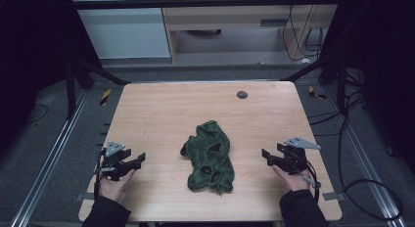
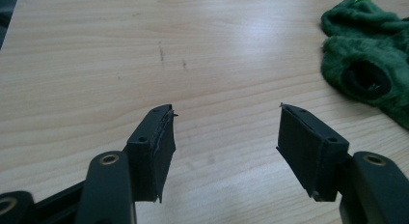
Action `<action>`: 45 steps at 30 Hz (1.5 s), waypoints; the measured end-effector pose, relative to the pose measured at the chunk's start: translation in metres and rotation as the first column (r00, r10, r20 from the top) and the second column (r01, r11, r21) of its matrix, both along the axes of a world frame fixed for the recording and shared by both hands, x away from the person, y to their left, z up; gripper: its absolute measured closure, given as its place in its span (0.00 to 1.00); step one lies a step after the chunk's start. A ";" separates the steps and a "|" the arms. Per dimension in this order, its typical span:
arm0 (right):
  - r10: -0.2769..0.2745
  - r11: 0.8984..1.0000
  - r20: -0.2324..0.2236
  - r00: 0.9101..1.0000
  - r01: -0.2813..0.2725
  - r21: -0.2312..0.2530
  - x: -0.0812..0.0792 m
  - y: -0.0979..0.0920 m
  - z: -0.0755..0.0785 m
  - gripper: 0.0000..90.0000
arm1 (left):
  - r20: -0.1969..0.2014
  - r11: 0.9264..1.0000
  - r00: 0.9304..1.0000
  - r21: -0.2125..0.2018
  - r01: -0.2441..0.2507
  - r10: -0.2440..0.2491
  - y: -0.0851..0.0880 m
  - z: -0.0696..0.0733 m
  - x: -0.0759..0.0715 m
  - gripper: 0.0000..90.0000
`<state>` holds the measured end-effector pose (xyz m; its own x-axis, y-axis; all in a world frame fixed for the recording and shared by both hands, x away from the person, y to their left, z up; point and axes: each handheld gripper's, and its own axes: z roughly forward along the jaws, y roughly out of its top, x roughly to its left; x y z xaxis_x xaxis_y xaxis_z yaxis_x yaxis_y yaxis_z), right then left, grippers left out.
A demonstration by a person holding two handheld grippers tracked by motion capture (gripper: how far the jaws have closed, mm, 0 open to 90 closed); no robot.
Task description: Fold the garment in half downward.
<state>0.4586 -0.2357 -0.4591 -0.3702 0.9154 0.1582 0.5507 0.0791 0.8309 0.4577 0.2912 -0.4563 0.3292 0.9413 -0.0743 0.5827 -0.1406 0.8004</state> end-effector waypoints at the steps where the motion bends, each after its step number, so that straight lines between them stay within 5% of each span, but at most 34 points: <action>1: 0.007 1.000 0.004 1.000 -0.007 0.002 0.000 0.001 0.001 0.36 | 0.005 1.000 1.000 -0.002 0.003 -0.003 -0.001 0.002 0.001 0.41; 10: 0.036 0.999 0.022 0.999 -0.036 0.007 0.008 0.007 0.015 0.37 | 0.042 0.999 0.998 -0.004 0.043 -0.043 -0.016 0.018 0.011 0.40; 34: 0.093 0.996 0.039 0.995 -0.093 0.001 0.043 0.045 0.039 0.43 | 0.037 0.988 0.987 0.001 0.157 -0.157 -0.071 0.039 0.051 0.44; 45: 0.109 0.994 0.043 0.993 -0.109 0.007 0.061 0.061 0.043 0.46 | 0.026 0.981 0.981 -0.005 0.194 -0.194 -0.090 0.036 0.067 0.48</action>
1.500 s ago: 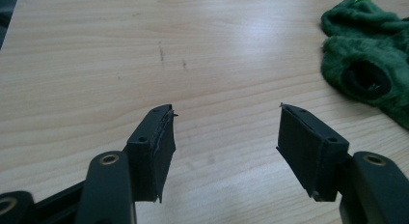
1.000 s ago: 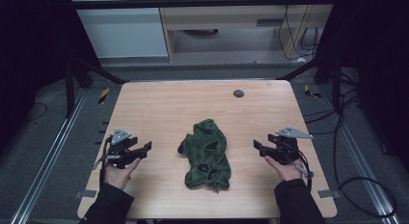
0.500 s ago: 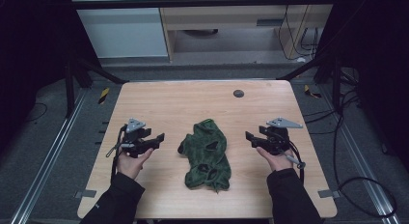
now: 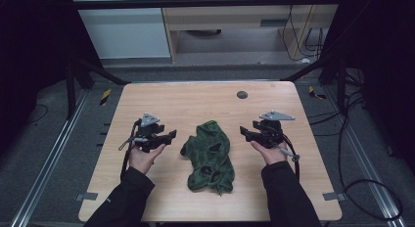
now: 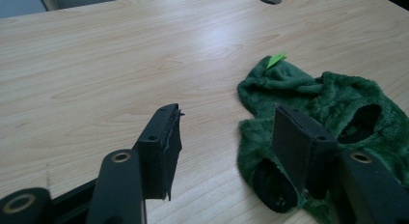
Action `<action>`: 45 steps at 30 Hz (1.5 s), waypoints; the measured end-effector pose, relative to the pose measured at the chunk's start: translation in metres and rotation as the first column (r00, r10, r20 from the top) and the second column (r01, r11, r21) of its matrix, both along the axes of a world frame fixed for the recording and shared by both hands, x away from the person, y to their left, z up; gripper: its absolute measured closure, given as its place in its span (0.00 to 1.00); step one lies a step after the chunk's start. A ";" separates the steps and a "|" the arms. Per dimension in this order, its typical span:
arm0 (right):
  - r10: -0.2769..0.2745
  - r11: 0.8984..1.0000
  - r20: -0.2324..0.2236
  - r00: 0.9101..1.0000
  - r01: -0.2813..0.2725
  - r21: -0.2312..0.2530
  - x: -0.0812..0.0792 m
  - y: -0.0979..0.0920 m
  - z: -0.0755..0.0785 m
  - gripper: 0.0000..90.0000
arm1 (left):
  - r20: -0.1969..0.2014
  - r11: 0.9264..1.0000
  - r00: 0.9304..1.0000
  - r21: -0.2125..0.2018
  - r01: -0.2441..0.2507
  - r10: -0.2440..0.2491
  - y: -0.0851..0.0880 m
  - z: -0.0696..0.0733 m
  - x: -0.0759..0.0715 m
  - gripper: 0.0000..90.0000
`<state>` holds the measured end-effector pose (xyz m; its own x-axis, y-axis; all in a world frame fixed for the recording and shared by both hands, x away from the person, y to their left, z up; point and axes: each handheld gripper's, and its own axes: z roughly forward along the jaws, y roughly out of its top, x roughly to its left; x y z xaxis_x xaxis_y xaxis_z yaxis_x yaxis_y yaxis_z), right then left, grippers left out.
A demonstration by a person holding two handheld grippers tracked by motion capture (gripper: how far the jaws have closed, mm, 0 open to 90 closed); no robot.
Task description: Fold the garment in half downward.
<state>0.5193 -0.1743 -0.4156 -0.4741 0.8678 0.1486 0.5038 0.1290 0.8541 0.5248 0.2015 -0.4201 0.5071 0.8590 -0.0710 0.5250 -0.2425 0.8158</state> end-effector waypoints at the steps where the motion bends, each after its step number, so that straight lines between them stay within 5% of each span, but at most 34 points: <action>1: 0.003 1.000 -0.004 1.000 -0.003 0.004 0.002 0.002 0.000 0.46 | -0.006 1.000 1.000 0.005 0.004 -0.004 -0.002 -0.001 0.001 0.48; 9: 0.014 1.000 -0.022 1.000 -0.014 0.003 0.013 0.014 -0.006 0.47 | -0.013 0.999 0.999 -0.003 0.034 -0.034 -0.015 -0.008 0.008 0.49; 24: 0.025 0.999 -0.072 0.997 -0.027 -0.021 0.030 0.027 -0.027 0.54 | -0.040 0.995 0.997 0.061 0.075 -0.073 -0.042 -0.019 0.025 0.53; 45: 0.078 0.995 -0.143 0.987 -0.086 -0.055 0.044 0.054 -0.052 0.63 | -0.144 0.987 0.986 0.119 0.107 -0.090 -0.060 -0.058 0.048 0.61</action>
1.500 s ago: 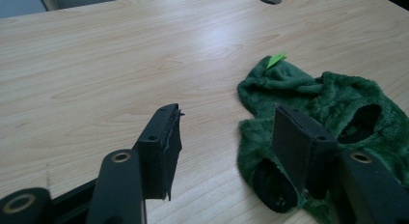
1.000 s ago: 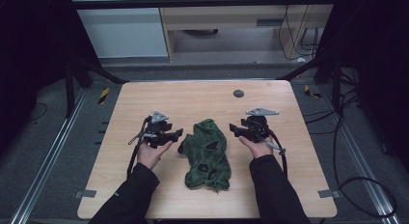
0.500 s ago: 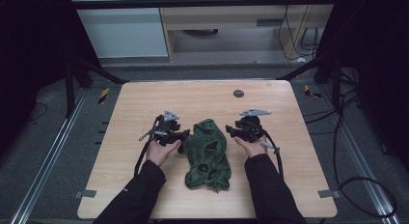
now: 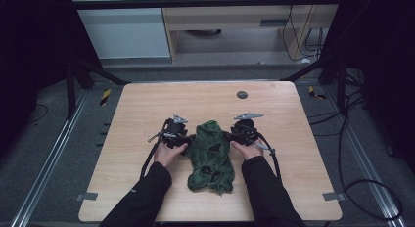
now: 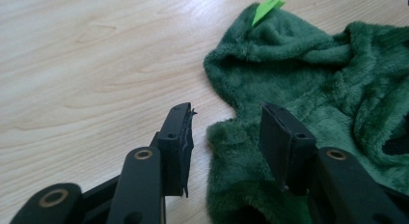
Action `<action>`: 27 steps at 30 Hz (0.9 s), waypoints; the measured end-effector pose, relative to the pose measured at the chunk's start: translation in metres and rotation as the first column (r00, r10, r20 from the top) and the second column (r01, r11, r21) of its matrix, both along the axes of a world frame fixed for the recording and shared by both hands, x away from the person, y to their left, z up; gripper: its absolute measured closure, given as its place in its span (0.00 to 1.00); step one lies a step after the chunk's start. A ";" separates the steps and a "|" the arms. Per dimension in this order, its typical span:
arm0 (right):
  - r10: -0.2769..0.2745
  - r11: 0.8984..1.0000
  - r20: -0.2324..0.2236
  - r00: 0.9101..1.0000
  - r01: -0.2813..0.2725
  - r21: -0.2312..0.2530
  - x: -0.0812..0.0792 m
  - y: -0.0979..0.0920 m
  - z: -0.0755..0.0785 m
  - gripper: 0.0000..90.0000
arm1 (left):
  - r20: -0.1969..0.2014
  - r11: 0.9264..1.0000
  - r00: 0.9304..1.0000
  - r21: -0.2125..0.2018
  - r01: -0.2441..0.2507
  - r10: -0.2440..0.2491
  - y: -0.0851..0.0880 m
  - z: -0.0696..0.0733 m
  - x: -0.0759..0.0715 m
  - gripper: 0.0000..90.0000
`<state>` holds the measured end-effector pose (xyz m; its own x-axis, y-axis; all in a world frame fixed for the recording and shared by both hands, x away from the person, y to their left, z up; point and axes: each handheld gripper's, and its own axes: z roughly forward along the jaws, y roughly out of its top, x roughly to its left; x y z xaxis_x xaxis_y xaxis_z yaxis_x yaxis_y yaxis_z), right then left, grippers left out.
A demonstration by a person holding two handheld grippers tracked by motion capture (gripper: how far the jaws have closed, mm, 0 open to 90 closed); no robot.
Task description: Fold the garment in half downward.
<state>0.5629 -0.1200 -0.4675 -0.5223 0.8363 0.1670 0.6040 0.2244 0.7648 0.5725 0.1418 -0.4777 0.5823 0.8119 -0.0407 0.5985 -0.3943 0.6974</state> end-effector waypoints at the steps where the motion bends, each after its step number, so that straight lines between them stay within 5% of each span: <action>1: 0.002 1.000 -0.006 1.000 -0.002 -0.003 0.001 0.001 -0.001 0.64 | -0.004 1.000 1.000 0.006 0.002 -0.002 -0.001 -0.001 0.001 0.62; 27: 0.054 0.997 -0.107 0.993 -0.060 -0.058 0.007 0.011 -0.021 0.90 | -0.074 1.000 0.997 -0.017 0.004 -0.006 -0.006 -0.010 0.003 0.85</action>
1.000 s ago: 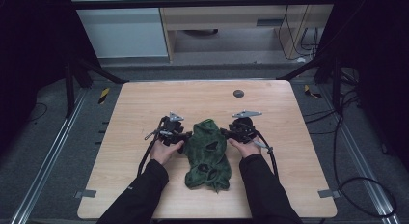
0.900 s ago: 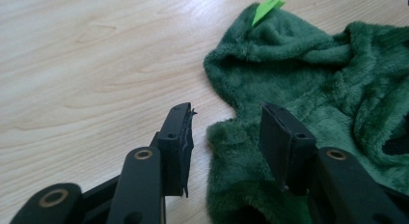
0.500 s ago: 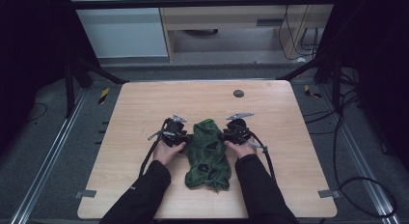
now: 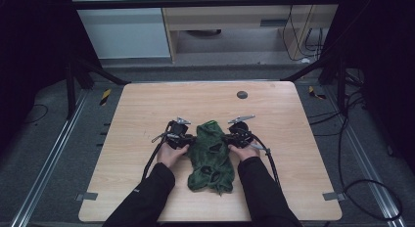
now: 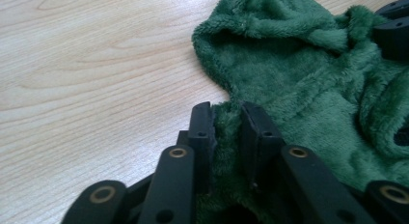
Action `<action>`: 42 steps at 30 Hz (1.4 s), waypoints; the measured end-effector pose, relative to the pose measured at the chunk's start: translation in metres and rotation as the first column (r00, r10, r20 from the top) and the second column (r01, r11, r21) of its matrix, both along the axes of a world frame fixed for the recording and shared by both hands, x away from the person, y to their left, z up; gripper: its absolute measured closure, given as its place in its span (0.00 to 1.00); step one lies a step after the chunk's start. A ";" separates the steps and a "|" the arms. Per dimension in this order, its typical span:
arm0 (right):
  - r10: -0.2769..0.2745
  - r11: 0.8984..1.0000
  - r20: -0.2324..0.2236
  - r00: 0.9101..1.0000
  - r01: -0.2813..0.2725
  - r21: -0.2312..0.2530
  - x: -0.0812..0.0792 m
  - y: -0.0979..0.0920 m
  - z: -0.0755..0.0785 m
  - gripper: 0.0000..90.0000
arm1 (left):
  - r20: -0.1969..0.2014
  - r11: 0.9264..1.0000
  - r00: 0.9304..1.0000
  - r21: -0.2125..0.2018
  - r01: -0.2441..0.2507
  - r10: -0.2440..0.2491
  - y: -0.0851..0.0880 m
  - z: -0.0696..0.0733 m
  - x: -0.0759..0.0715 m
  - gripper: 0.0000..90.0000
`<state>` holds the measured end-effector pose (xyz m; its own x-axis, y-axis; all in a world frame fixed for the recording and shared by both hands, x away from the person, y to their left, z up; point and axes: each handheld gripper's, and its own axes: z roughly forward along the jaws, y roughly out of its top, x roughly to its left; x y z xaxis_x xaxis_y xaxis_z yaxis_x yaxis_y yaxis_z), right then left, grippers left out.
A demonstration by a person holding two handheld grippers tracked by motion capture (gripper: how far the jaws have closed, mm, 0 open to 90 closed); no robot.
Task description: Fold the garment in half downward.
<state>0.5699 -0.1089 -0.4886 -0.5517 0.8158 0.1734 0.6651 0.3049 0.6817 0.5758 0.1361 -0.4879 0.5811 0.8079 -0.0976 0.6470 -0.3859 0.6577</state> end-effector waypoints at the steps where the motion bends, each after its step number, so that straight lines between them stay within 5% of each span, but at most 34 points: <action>1: 0.002 1.000 -0.001 1.000 -0.002 -0.001 0.000 0.000 0.000 0.91 | -0.003 1.000 1.000 0.000 0.001 -0.001 0.000 0.000 0.000 0.86; 11: 0.012 1.000 0.022 1.000 -0.012 -0.003 0.000 -0.001 0.002 0.95 | 0.023 1.000 1.000 0.020 -0.004 0.003 -0.003 0.003 -0.002 0.93; 19: 0.016 1.000 0.059 0.998 -0.017 0.017 -0.005 -0.002 0.015 0.95 | 0.070 1.000 0.998 -0.009 0.008 -0.007 -0.002 0.022 -0.005 0.94; 32: 0.049 0.997 0.182 0.982 -0.060 0.052 -0.019 -0.003 0.049 0.95 | 0.178 0.998 0.983 -0.043 0.046 -0.038 -0.003 0.062 -0.021 0.94; 42: 0.057 0.995 0.217 0.974 -0.073 0.066 -0.028 -0.007 0.060 0.95 | 0.218 0.996 0.974 -0.039 0.077 -0.067 0.000 0.078 -0.034 0.94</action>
